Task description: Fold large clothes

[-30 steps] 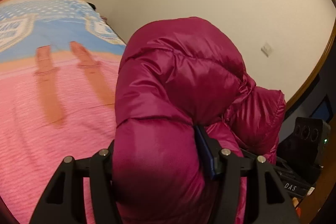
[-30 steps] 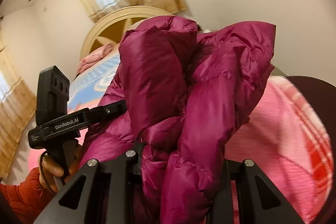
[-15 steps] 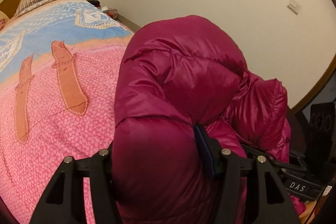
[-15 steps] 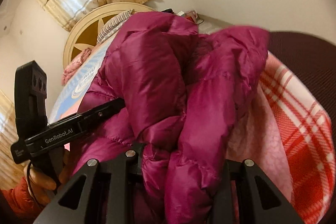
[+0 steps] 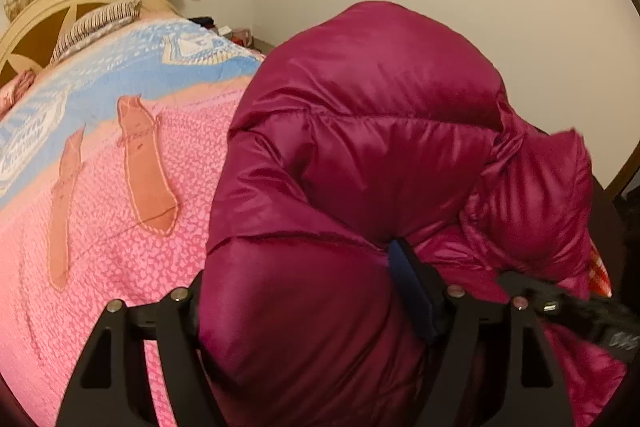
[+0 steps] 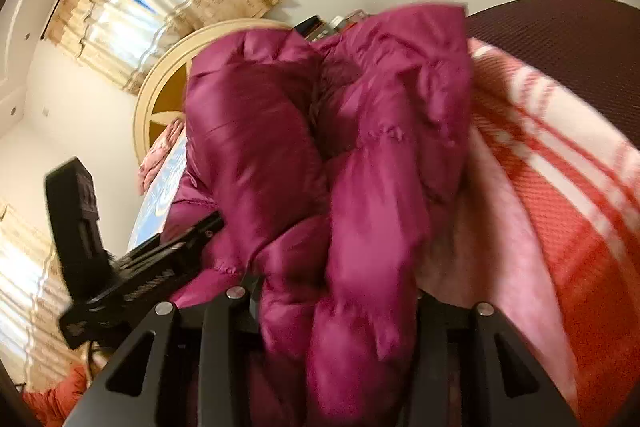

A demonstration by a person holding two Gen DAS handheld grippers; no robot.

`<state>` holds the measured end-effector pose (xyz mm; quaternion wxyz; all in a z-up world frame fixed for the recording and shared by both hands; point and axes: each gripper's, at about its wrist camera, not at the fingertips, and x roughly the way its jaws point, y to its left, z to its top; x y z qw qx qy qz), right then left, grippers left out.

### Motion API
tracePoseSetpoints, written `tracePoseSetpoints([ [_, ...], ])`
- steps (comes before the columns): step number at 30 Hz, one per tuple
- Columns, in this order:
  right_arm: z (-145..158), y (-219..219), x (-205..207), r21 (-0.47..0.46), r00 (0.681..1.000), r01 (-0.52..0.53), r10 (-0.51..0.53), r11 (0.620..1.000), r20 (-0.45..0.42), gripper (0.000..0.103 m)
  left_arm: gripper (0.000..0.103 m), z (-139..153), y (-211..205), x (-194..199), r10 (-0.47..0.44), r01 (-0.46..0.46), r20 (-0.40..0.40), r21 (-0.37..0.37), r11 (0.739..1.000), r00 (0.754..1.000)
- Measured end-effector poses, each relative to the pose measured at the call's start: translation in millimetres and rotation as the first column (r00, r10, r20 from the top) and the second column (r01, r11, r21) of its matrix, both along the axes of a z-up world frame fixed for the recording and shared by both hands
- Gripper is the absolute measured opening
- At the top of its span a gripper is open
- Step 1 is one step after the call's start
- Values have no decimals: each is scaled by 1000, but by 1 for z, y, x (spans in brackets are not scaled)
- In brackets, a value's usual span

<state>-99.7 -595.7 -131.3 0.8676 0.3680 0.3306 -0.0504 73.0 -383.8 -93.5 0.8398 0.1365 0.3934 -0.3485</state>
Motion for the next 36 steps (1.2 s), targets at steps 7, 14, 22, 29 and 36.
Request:
tracePoseSetpoints([
  [7,91,63,-71,-354,992,111,-83,929,93,39,81,2,-3,-4,11,-11,11,2,1000,1000],
  [14,88,103,-41,-448,998,54,-61,892,-1,31,81,4,-3,-12,3,-5,49,29,1000,999],
  [22,24,84,-34,-346,987,82,-124,935,-102,30,82,7,-8,-22,1,-6,90,58,998,996],
  [29,14,93,-41,-360,985,92,-138,928,-104,30,83,8,-11,-27,-7,-3,118,78,997,993],
  [36,15,97,-34,-358,985,47,-103,933,-137,30,83,7,-11,-31,-22,11,135,79,997,991],
])
